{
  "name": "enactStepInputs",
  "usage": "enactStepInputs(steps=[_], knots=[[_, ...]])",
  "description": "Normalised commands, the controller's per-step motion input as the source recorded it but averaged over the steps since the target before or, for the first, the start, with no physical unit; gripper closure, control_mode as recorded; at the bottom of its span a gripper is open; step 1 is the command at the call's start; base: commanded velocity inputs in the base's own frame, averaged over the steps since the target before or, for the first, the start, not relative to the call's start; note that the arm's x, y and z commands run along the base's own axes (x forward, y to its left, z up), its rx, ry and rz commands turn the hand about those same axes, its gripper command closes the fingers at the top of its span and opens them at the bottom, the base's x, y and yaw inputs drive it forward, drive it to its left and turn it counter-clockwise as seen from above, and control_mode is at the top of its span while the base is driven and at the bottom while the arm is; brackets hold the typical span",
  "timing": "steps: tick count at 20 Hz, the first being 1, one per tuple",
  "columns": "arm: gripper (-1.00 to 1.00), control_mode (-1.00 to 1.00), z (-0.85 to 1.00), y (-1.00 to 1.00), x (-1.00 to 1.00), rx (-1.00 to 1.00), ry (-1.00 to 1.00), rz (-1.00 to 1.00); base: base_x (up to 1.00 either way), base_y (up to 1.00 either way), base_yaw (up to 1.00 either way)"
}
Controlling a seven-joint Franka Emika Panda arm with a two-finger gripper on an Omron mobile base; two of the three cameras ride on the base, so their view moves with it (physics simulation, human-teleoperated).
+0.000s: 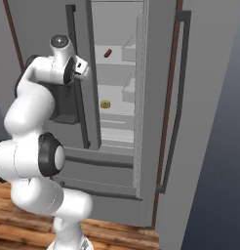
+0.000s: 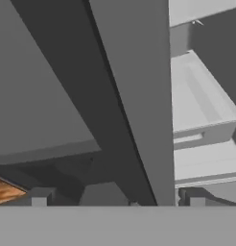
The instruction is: Retrieve the sausage and cheese from the fridge and place them on the cutting board on the counter.
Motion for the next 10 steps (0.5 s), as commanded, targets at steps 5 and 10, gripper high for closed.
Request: enactStepInputs(steps=[5,10], knots=[[-1.0,-1.0,0.0,0.14,0.5,-0.12,0.0,0.02,0.0,0.0,0.0],[-1.0,-1.0,0.0,0.25,0.53,-0.13,0.0,0.0,0.0,0.0,0.0]])
